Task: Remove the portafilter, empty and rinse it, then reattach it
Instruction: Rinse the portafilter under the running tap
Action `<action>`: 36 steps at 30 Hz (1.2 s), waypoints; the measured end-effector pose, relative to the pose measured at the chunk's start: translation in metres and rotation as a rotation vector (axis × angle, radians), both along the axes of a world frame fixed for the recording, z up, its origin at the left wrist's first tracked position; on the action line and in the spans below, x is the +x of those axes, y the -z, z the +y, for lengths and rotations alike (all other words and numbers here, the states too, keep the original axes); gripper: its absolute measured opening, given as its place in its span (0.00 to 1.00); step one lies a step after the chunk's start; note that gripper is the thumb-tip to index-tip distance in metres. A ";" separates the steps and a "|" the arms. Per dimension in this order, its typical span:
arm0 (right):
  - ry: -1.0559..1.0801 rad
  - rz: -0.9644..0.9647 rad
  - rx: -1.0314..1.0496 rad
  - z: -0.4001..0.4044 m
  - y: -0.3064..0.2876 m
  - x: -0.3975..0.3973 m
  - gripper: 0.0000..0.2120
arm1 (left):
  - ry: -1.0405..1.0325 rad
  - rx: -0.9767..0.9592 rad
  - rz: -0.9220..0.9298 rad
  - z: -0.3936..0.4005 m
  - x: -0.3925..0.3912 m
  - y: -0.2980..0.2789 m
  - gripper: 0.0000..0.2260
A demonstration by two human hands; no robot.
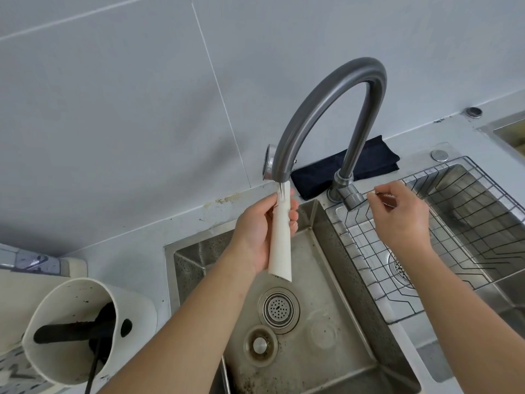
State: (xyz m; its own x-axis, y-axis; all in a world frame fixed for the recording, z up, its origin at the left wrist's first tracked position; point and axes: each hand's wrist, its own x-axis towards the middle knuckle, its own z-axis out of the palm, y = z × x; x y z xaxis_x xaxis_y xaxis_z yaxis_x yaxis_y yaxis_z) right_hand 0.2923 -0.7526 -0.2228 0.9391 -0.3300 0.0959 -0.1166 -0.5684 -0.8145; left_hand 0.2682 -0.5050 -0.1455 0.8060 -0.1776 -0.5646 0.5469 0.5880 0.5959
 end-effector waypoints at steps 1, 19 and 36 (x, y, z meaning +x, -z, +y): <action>0.000 -0.001 0.001 0.000 0.000 0.000 0.05 | 0.001 0.018 0.003 -0.001 0.004 0.000 0.13; 0.003 0.014 0.007 0.000 0.002 0.000 0.05 | 0.170 0.465 -0.028 -0.011 0.010 -0.007 0.18; 0.007 0.016 -0.007 0.000 -0.001 0.000 0.05 | 0.248 0.671 -0.170 0.015 -0.036 -0.006 0.08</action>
